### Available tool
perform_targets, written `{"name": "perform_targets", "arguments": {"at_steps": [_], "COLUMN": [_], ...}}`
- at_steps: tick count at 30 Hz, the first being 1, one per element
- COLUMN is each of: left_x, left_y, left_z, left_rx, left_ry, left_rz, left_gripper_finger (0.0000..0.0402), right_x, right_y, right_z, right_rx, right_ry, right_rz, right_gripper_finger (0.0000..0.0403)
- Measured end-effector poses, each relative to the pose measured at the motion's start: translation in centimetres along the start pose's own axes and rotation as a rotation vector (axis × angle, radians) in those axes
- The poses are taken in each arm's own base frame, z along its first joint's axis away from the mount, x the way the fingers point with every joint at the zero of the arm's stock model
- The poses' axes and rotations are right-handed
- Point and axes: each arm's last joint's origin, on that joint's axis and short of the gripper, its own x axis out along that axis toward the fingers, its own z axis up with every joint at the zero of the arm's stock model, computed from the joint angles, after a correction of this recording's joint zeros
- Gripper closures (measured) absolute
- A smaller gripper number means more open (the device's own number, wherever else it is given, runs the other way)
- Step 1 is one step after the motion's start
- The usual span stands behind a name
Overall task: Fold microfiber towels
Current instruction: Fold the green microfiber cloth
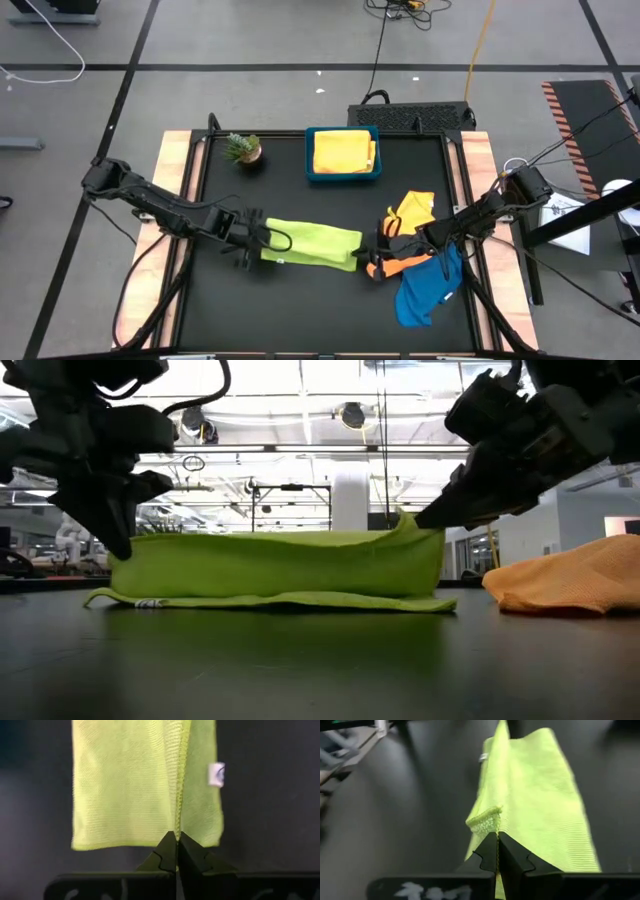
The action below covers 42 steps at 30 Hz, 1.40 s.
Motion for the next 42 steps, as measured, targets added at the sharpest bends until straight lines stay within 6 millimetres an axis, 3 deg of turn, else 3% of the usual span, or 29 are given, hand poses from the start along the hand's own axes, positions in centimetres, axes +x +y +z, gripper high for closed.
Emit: {"name": "perform_targets", "arguments": {"at_steps": [3,11,19,26,32,42], "left_x": [0.0,0.0,-1.0,-2.1,-0.2,1.8], "left_y": [-0.2,-0.3,-0.2,-0.1,1.0,2.9], "left_z": [0.4,0.5,1.3,2.4,1.7,1.0], "left_rx": [0.008,0.025,0.024,0.04,-0.002,-0.075], "left_ry": [-0.043,-0.055,-0.047,-0.127,-0.165,-0.424], "left_rz": [-0.042,-0.032,-0.031,-0.007,0.032,0.069], "left_gripper_finger": [0.0385,0.0313,0.0265,0.0257,0.0256,0.0256], "right_x": [0.0,0.0,0.1,0.4,0.6,0.7], "right_y": [0.1,0.4,-0.1,-1.4,-2.6,-4.4], "right_z": [0.0,-0.1,0.1,0.5,0.7,-0.1], "right_rx": [0.001,0.001,0.01,0.034,0.054,0.018], "right_ry": [0.011,0.035,0.03,0.007,0.012,0.109], "right_rz": [0.043,0.124,0.103,0.034,-0.014,-0.115], "right_gripper_finger": [0.0392,0.0336,0.0275,0.0272,0.0277,0.0277]}}
